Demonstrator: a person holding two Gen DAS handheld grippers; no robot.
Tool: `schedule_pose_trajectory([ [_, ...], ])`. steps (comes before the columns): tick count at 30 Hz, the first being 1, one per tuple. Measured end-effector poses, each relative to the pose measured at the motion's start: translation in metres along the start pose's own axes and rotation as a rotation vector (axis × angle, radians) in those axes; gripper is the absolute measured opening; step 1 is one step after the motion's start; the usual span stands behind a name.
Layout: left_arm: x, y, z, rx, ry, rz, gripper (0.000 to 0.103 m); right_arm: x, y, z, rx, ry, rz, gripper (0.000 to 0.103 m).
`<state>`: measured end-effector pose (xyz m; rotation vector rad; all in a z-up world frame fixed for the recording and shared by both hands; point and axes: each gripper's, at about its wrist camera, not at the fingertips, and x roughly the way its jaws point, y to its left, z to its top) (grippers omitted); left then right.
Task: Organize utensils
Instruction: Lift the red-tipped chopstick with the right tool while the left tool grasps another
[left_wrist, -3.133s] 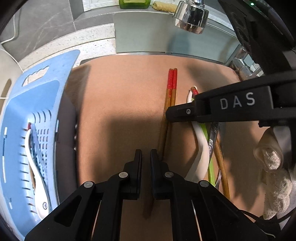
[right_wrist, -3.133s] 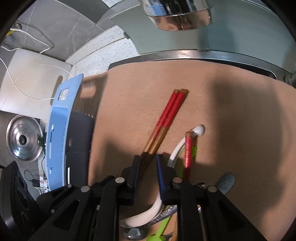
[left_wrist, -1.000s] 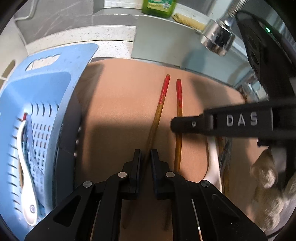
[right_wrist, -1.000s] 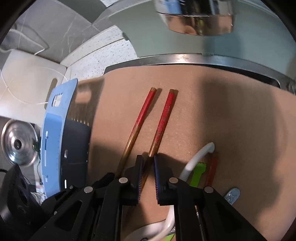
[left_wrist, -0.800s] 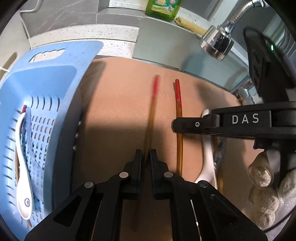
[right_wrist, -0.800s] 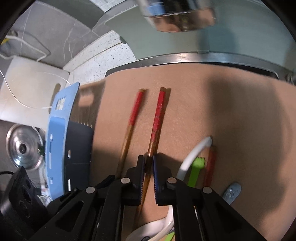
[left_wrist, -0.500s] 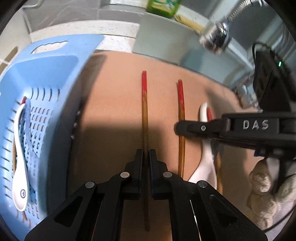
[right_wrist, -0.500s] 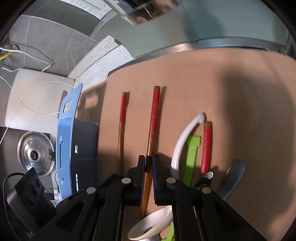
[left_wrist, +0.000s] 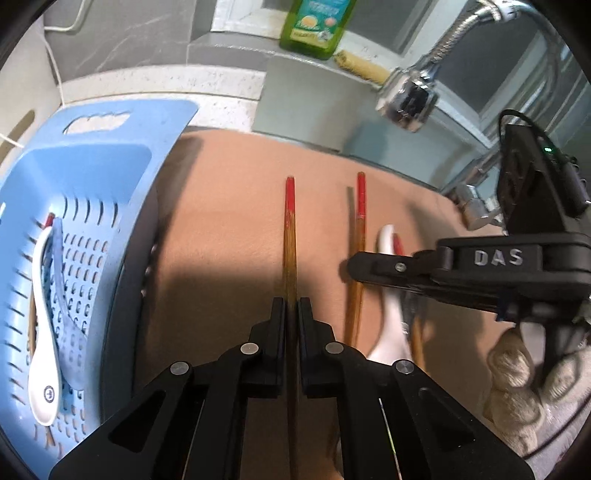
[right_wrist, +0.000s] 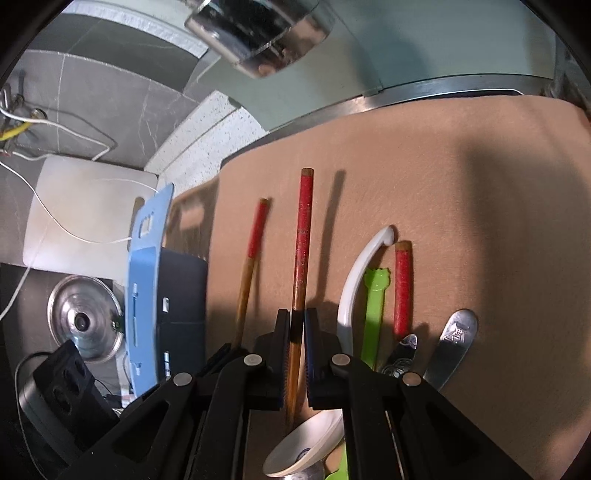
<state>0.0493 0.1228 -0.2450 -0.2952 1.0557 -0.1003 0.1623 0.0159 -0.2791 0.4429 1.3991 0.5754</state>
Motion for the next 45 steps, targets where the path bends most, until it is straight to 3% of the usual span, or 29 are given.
schedule_pose_trajectory([
  [6,-0.006,0.003,-0.002,-0.014,0.003,-0.014,0.005,-0.006,0.005,0.001,-0.005,-0.016,0.005,0.006],
  [11,0.018,-0.003,-0.006,0.062,0.103,0.069,0.005,-0.008,0.007,-0.001,-0.012,-0.021,-0.007,0.006],
  [17,0.026,-0.015,0.005,0.161,0.104,0.135,0.006,-0.013,0.003,-0.002,-0.010,-0.026,0.001,0.006],
  [19,0.024,-0.012,0.005,0.143,0.107,0.110,0.005,-0.015,0.002,-0.002,-0.007,-0.028,0.005,0.006],
  [22,0.012,-0.002,0.007,0.056,0.065,0.050,0.005,-0.019,0.000,-0.003,-0.001,-0.036,0.017,0.006],
  [34,-0.069,0.003,0.018,0.023,-0.105,-0.026,0.005,-0.048,0.024,-0.003,-0.006,-0.110,0.092,0.006],
  [37,-0.090,0.011,0.020,0.028,-0.146,-0.008,0.005,-0.056,0.035,-0.005,-0.015,-0.130,0.116,0.006],
  [45,-0.134,0.076,0.011,-0.026,-0.205,0.076,0.005,-0.050,0.094,-0.019,-0.091,-0.112,0.179,0.006],
])
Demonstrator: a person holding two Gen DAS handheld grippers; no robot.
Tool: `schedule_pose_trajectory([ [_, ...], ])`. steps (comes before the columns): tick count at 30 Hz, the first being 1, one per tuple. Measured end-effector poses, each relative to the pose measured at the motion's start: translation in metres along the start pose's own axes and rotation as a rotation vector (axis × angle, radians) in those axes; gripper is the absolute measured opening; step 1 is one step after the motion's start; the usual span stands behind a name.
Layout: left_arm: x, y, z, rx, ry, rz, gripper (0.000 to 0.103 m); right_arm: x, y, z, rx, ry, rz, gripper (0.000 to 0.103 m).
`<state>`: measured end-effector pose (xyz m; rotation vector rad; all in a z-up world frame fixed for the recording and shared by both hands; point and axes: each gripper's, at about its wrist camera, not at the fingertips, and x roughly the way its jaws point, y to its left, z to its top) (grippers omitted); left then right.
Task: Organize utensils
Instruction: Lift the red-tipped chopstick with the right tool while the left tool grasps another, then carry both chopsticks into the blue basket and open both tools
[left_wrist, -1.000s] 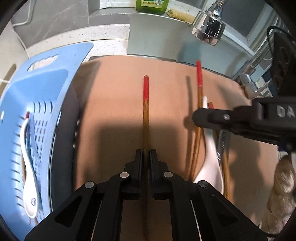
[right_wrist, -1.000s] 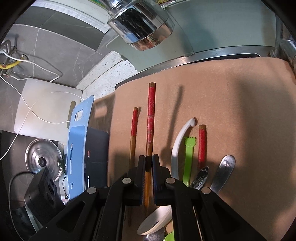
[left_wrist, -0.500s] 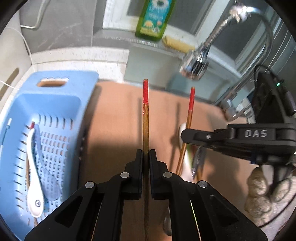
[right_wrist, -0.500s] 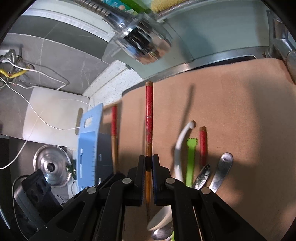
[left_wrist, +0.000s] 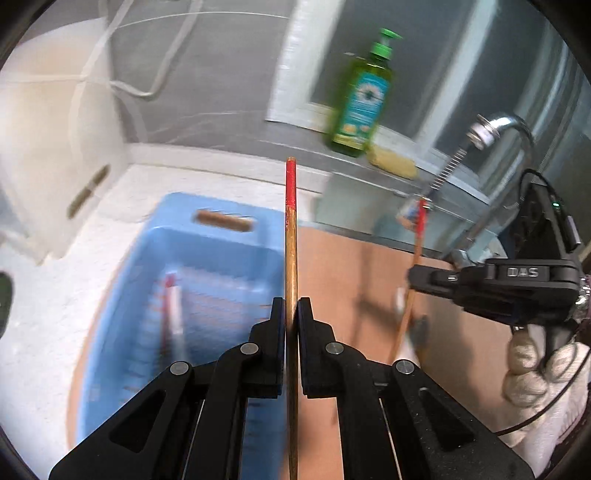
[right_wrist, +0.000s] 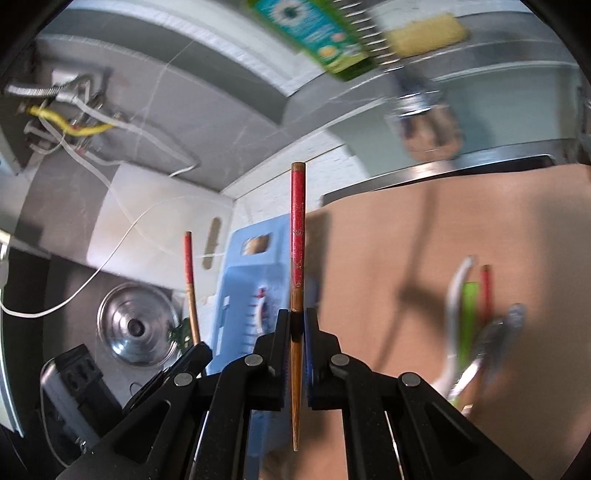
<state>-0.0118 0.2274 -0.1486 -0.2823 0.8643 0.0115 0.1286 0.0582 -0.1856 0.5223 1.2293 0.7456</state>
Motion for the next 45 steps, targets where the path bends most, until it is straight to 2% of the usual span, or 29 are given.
schedule_pose_trajectory([
  [3,-0.003,0.033,-0.006,-0.048,0.009,0.022,0.005,0.019,0.020,-0.004,-0.022,0.030,0.009,0.006],
  [8,0.007,0.066,-0.014,-0.108,0.035,0.029,0.005,0.058,0.055,-0.012,-0.070,0.093,0.009,0.006],
  [13,0.026,0.091,-0.021,-0.150,0.078,0.034,0.005,0.107,0.076,-0.021,-0.119,0.159,-0.065,0.006],
  [21,0.060,0.102,-0.019,-0.129,0.158,0.065,0.005,0.161,0.082,-0.028,-0.182,0.226,-0.189,0.006],
  [28,0.077,0.110,-0.020,-0.146,0.197,0.068,0.005,0.183,0.079,-0.023,-0.195,0.249,-0.259,0.006],
  [45,0.086,0.113,-0.020,-0.136,0.229,0.076,0.005,0.206,0.082,-0.022,-0.224,0.300,-0.304,0.006],
])
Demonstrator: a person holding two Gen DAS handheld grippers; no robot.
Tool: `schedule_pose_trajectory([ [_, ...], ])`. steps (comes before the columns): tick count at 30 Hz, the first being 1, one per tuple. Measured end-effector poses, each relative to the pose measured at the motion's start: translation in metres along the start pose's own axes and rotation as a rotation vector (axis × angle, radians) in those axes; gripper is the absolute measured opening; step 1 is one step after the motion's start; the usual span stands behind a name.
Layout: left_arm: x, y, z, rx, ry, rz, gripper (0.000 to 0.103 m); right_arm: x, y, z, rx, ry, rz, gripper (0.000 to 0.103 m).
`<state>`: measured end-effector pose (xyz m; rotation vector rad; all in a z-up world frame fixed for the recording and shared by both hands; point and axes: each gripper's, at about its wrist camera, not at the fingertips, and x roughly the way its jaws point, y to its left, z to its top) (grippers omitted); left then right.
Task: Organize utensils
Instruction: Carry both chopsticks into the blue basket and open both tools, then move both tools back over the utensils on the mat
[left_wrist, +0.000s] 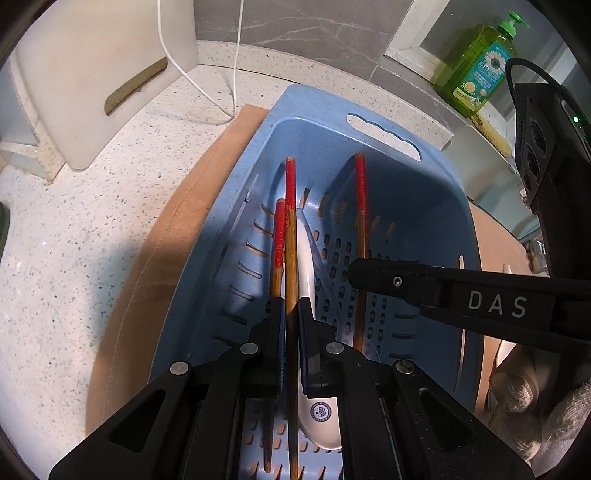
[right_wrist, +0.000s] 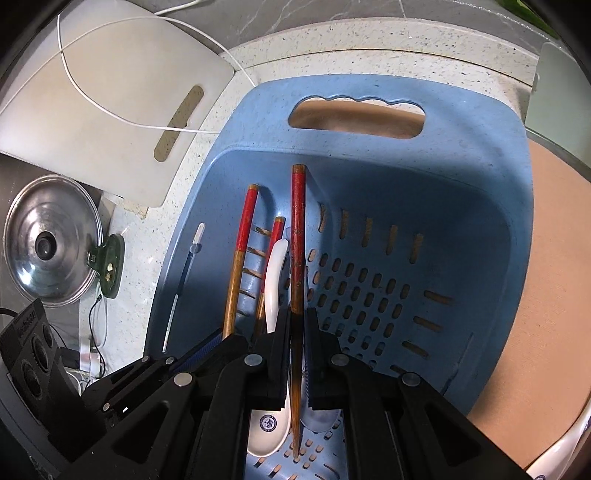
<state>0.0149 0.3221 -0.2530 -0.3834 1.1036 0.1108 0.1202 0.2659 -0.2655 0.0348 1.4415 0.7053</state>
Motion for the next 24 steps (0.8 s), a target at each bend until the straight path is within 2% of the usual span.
schedule_pose_trajectory([
  [9,-0.001,0.002,-0.002,-0.017,0.008,0.013,0.006,-0.001,0.002,-0.002,-0.010,0.007,0.004,0.007],
  [14,-0.007,0.001,-0.007,-0.023,0.000,0.024,0.011,-0.009,0.000,-0.005,-0.015,-0.005,0.022,0.011],
  [18,-0.016,0.002,-0.011,-0.038,-0.013,0.042,0.012,-0.024,-0.003,-0.009,-0.020,-0.026,0.051,0.018],
  [24,-0.049,-0.005,-0.020,-0.039,-0.078,0.069,0.012,-0.059,-0.021,-0.019,-0.019,-0.065,0.124,0.019],
])
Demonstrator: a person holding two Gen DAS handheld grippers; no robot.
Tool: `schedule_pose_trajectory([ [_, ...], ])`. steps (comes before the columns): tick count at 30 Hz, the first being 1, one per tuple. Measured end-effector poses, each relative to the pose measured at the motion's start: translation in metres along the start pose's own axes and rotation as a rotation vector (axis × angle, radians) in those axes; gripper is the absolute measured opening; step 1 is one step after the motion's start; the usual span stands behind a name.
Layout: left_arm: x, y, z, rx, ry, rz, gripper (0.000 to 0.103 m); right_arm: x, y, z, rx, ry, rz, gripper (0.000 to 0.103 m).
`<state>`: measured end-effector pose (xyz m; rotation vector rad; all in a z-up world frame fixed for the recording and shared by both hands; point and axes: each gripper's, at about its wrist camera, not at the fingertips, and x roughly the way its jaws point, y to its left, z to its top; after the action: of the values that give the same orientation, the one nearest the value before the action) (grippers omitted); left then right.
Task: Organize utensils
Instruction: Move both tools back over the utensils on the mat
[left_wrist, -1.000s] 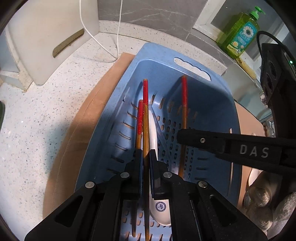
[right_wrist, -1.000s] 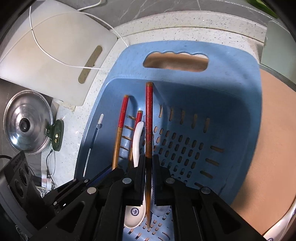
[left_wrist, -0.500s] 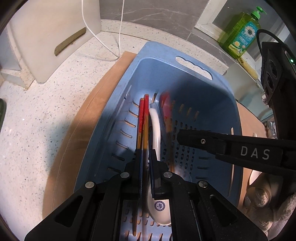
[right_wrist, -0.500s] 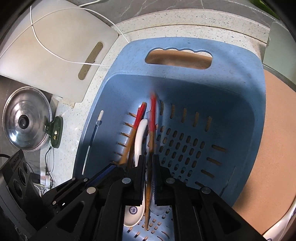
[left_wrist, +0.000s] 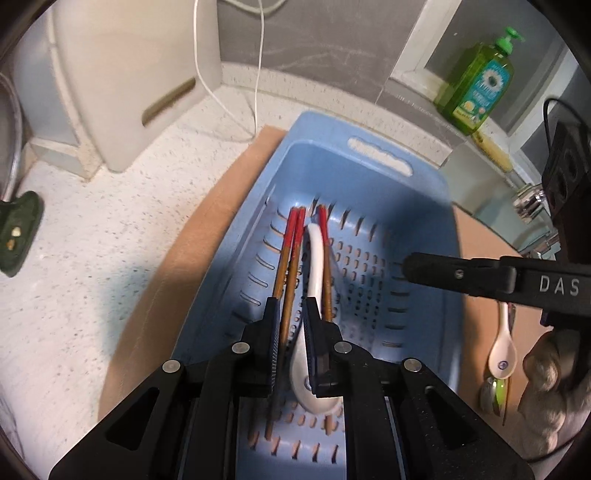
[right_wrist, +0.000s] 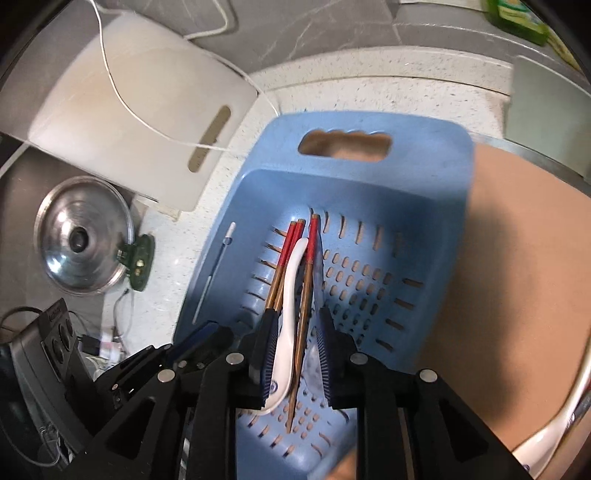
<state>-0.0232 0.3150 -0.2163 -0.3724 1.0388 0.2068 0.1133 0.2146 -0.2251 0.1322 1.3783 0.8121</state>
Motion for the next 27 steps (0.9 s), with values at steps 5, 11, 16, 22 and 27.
schedule_pose_trajectory([
  [5,-0.038,-0.021,-0.012,0.038,-0.071,0.008,0.012,-0.040,-0.011,-0.015,-0.046,-0.048,0.033,0.019],
  [11,-0.063,-0.055,-0.027,0.060,-0.124,-0.011,0.012,-0.092,-0.045,-0.037,-0.074,-0.106,0.050,0.026],
  [16,-0.064,-0.089,-0.045,0.074,-0.124,-0.050,0.012,-0.138,-0.088,-0.058,-0.083,-0.161,0.046,0.041],
  [22,-0.051,-0.129,-0.064,0.118,-0.088,-0.106,0.012,-0.176,-0.135,-0.073,-0.099,-0.248,-0.039,0.041],
  [27,-0.033,-0.168,-0.074,0.190,-0.040,-0.139,0.012,-0.179,-0.164,-0.082,-0.080,-0.212,-0.060,0.041],
])
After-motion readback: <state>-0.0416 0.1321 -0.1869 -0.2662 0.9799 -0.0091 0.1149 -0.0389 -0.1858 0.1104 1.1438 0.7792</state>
